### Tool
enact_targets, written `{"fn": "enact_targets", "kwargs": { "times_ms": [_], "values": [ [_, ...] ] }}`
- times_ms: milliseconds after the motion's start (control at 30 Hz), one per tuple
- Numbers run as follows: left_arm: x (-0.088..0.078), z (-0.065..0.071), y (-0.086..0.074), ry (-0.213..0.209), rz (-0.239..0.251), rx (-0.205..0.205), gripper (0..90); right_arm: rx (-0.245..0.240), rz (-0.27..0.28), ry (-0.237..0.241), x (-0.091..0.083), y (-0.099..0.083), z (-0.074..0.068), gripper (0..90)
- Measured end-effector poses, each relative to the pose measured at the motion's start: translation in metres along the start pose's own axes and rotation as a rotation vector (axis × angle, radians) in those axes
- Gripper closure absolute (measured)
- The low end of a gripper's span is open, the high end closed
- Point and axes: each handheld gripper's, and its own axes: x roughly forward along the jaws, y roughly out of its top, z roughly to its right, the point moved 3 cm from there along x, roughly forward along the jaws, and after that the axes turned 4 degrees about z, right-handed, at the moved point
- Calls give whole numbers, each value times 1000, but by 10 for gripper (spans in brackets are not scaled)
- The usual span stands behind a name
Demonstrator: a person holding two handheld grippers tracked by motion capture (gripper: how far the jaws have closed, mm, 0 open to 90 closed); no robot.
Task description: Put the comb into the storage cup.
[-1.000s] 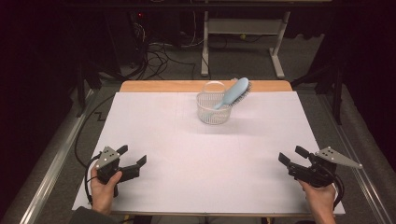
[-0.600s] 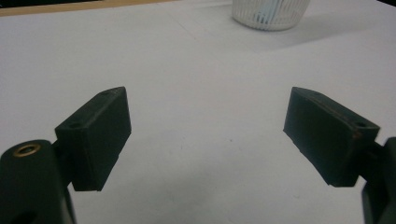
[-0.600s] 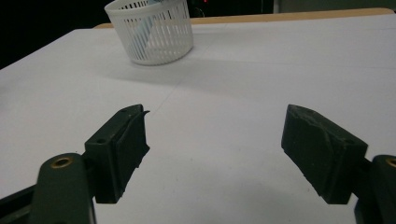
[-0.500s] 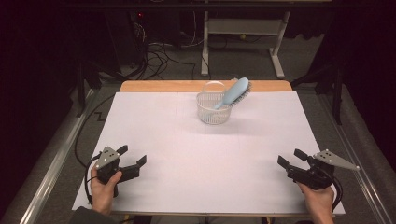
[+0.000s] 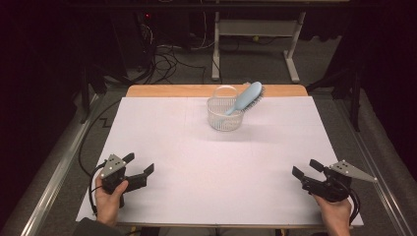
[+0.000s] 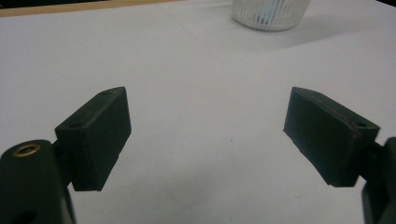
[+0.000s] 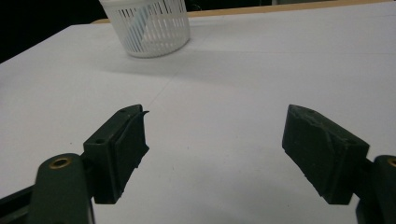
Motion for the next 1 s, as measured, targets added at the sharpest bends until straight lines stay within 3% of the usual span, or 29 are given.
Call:
{"fn": "enact_targets", "kwargs": {
  "times_ms": [1000],
  "values": [
    [2, 0, -1, -7, -6, 1, 159, -10, 0, -2, -7, -12, -1, 214]
  ]
}}
